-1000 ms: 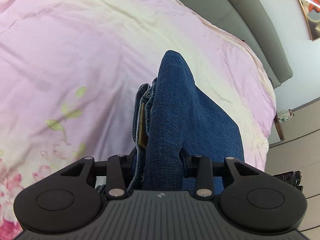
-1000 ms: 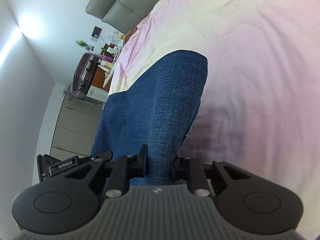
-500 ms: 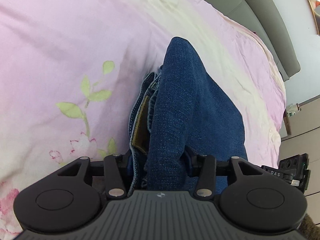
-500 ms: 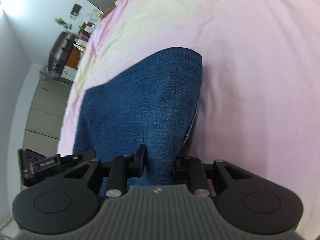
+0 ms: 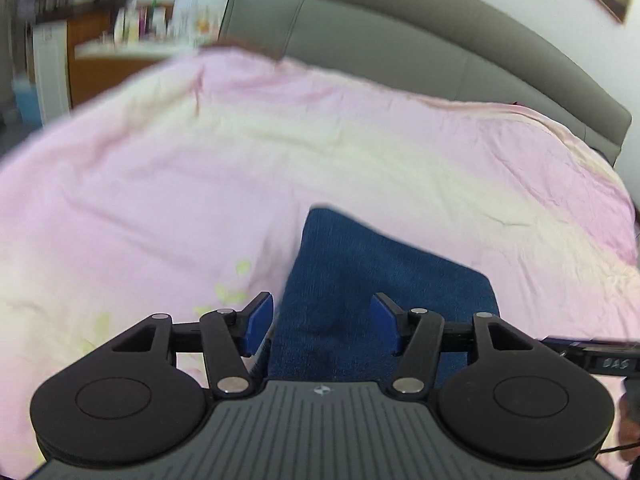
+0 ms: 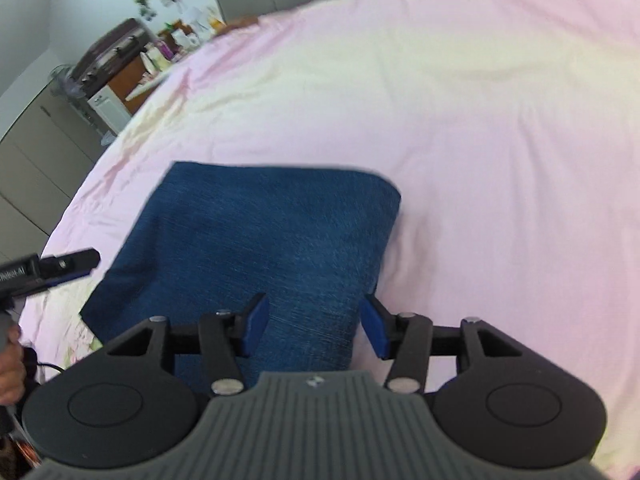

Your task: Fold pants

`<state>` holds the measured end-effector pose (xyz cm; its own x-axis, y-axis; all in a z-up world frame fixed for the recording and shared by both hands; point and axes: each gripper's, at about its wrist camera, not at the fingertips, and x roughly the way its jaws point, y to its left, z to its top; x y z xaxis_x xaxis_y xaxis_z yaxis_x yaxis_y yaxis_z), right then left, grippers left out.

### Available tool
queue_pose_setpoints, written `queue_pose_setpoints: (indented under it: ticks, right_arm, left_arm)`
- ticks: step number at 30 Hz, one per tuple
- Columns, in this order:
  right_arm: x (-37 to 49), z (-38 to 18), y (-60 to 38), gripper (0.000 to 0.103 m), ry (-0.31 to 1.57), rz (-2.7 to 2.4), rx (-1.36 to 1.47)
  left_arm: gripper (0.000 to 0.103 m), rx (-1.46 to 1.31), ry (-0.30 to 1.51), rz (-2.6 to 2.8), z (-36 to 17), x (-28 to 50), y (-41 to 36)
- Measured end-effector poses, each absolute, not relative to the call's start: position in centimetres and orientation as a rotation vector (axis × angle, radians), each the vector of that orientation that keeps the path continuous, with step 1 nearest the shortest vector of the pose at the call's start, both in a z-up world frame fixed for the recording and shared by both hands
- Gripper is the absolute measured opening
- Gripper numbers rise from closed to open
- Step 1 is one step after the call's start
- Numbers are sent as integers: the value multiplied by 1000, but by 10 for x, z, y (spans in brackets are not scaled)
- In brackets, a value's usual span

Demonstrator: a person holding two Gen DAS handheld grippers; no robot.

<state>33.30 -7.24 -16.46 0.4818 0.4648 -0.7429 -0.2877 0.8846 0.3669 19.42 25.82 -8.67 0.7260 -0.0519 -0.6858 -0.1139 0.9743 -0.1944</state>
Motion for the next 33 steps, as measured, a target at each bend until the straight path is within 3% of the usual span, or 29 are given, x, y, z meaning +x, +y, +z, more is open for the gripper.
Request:
queue_pose_setpoints:
  ticks: [7, 10, 14, 16, 18, 24, 33]
  right_arm:
    - [264, -67, -84, 65, 715, 489, 88]
    - [229, -29, -90, 76, 621, 496, 61]
    - [169, 8, -98, 81, 517, 490, 41]
    - [145, 16, -103, 83, 501, 485, 58]
    - [116, 21, -104, 92, 482, 436, 70]
    - [37, 14, -103, 98, 412, 358, 25]
    - [-15, -36, -89, 98, 435, 274, -42]
  left_arm:
    - [67, -1, 620, -15, 31, 135, 220]
    - [68, 81, 592, -41, 76, 107, 213]
    - [72, 185, 594, -69, 108, 80, 204]
    - [74, 210, 589, -70, 108, 64, 199]
    - [74, 181, 570, -74, 99, 49, 195]
    - [75, 26, 504, -46, 54, 5, 179]
    - [75, 14, 482, 70, -4, -29, 145]
